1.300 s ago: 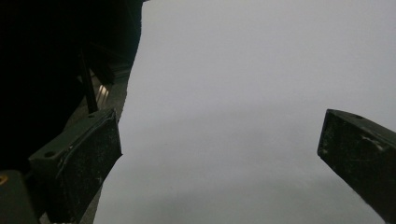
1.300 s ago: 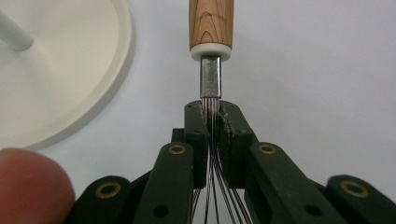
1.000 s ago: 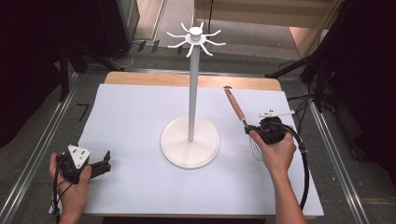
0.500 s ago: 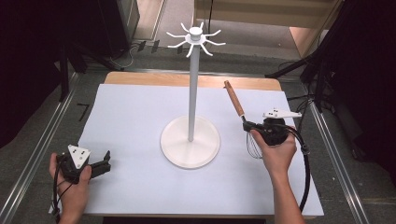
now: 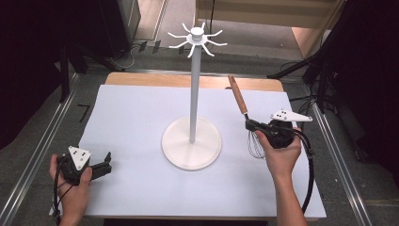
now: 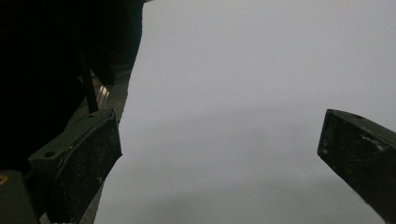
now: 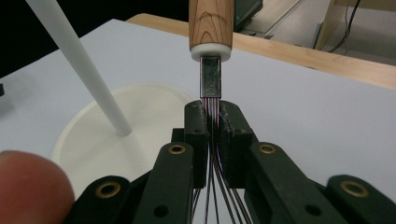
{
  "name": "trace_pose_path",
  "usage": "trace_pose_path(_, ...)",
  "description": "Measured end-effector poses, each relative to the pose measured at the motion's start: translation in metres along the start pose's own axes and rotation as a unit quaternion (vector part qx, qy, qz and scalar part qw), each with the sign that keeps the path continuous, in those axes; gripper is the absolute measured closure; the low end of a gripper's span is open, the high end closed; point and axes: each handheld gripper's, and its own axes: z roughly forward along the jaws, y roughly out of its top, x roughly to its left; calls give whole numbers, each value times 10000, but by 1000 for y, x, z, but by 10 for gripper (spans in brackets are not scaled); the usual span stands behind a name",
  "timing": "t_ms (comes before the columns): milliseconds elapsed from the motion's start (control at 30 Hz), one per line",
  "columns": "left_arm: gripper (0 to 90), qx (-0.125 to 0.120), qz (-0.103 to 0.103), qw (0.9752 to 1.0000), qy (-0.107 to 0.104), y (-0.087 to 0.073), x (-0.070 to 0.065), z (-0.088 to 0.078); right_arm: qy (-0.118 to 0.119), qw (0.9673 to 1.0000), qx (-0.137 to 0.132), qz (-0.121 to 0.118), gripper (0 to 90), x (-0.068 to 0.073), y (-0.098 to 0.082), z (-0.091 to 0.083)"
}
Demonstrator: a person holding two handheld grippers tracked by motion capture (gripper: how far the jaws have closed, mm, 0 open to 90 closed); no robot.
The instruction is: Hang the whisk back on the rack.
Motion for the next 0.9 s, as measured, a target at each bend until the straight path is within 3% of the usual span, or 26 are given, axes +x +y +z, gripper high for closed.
trace_pose_path(467,2,-4,-6,10000,-2,0,0,0,292,9980,-550,99,849,10,10,-12)
trace_pose_path(900,2,-20,-27,10000,-11,0,1,0,532,9933,-1013,153,849,19,20,-22)
